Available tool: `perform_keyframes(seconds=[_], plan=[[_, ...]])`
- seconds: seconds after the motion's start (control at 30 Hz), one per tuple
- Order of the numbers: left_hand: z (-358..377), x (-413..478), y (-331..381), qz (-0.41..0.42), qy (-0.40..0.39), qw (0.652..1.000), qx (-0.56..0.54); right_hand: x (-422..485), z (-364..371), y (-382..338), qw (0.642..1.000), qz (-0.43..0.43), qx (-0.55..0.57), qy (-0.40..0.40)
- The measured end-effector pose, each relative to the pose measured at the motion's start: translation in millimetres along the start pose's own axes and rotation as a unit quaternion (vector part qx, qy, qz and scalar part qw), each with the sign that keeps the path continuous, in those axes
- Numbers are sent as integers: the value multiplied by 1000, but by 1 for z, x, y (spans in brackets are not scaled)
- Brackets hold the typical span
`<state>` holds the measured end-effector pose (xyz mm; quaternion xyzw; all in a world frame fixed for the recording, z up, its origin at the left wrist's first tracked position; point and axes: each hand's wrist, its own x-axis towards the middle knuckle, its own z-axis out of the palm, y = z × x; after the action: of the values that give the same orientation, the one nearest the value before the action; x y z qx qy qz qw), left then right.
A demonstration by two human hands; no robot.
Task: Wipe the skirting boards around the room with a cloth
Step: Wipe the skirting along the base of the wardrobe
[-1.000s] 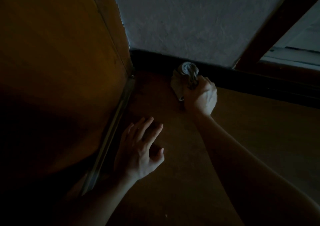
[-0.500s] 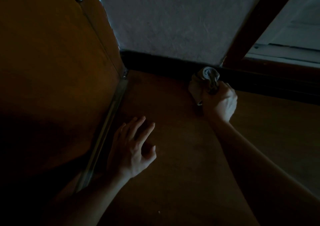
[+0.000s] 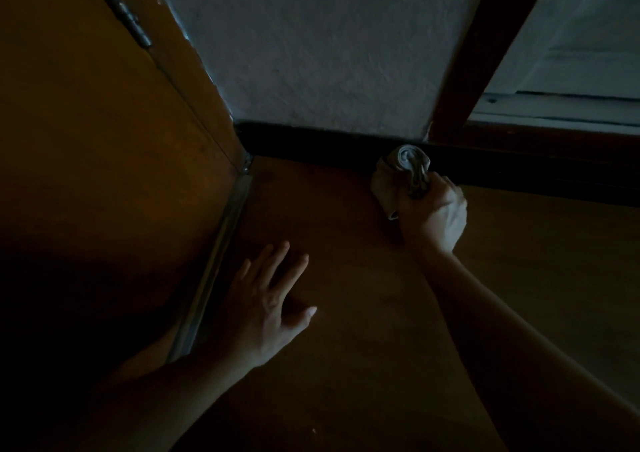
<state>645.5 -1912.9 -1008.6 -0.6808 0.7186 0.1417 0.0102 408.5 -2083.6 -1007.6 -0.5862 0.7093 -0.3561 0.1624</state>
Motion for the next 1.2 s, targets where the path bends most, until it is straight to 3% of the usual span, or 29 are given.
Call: perform_keyframes(seconds=[0.23, 0.37, 0.57, 0.7, 0.87, 1.2], plan=[[5, 0, 1, -12, 2, 999, 35, 5, 13, -29, 997, -63, -5, -41], [6, -1, 2, -13, 0, 999, 30, 6, 7, -13, 998, -58, -23, -9], [-1, -1, 11, -20, 1, 998, 54, 6, 17, -28, 996, -69, -33, -53], [-8, 5, 19, -32, -1, 996, 85, 14, -6, 2, 997, -64, -46, -23], [0, 14, 34, 51, 8, 998, 30, 15, -36, 46, 997, -14, -73, 19], [-1, 13, 38, 57, -7, 997, 59, 13, -40, 38, 998, -2, -48, 30]])
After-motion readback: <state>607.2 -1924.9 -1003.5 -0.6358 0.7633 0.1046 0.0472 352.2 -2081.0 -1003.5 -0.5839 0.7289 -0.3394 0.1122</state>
